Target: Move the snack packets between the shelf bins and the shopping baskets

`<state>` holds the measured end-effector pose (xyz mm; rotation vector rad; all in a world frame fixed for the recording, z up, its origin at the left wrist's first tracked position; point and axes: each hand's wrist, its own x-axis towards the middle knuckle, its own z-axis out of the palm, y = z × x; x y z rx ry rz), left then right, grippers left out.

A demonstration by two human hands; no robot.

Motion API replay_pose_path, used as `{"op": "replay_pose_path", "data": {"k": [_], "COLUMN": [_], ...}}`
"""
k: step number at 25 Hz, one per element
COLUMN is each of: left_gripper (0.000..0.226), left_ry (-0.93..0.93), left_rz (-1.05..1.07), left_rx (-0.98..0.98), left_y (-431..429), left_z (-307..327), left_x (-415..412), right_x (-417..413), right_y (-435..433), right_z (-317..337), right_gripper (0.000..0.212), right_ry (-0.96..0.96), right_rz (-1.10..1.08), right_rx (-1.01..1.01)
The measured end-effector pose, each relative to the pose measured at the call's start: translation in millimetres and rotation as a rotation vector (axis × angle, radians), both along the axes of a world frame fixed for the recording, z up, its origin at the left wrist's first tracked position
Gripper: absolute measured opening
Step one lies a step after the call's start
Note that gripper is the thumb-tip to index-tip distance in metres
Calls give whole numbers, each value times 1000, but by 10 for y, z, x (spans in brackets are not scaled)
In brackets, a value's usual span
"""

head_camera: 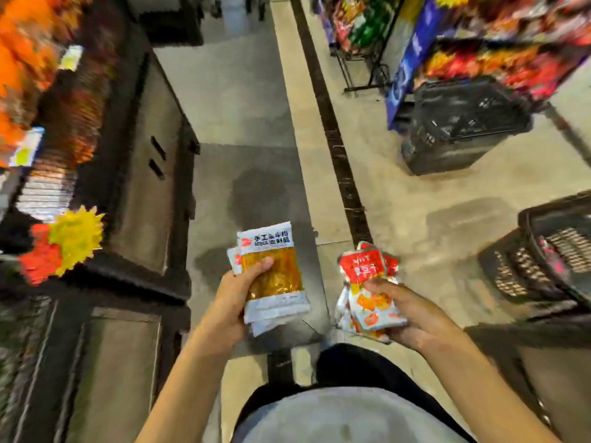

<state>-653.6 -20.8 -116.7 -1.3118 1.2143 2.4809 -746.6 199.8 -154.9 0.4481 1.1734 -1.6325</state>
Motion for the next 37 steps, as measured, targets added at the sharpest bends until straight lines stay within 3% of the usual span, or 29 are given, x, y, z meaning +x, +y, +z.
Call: {"op": "replay_pose_path", "data": {"k": [4,9,13,19,23,27,28,32,37], "left_gripper": [53,38,43,33,30,31,33,15,14], "left_ry": [-11,-69,-148,-111,-71,-140,-160,-256,-305], "left_rz": [-103,-154,-211,-428,-626,-750,-779,-800,-942], "left_rx": [42,62,31,25,20,51,41,22,-47], "left_y": [421,539,406,154,248,544,640,1030,1555], "left_z": [-83,-227,-407,-399,-217,-312,-374,-570,-740], "left_x": [-942,-1892,-2869,-5068,-6486,-7804,-8115,-9200,-10563], "right_x": [-687,-1739,-2784,-4470,-5220,-5967,-6207,-7243,-8550], "right_y": [514,706,597,452,600,812,869,1116,1549], "right_z": [89,98,-73,-21,-18,-283,-358,-445,-546], "right_gripper": [41,23,37,36,23,67,67,30,16], "right_ry": [22,11,8,-8,-45,-110,-127,-218,-191], "right_rz": [-123,-261,-313,-463,-624,-802,-827,-948,-995], "right_rx": [48,71,124,115,73,24,23,16,104]}}
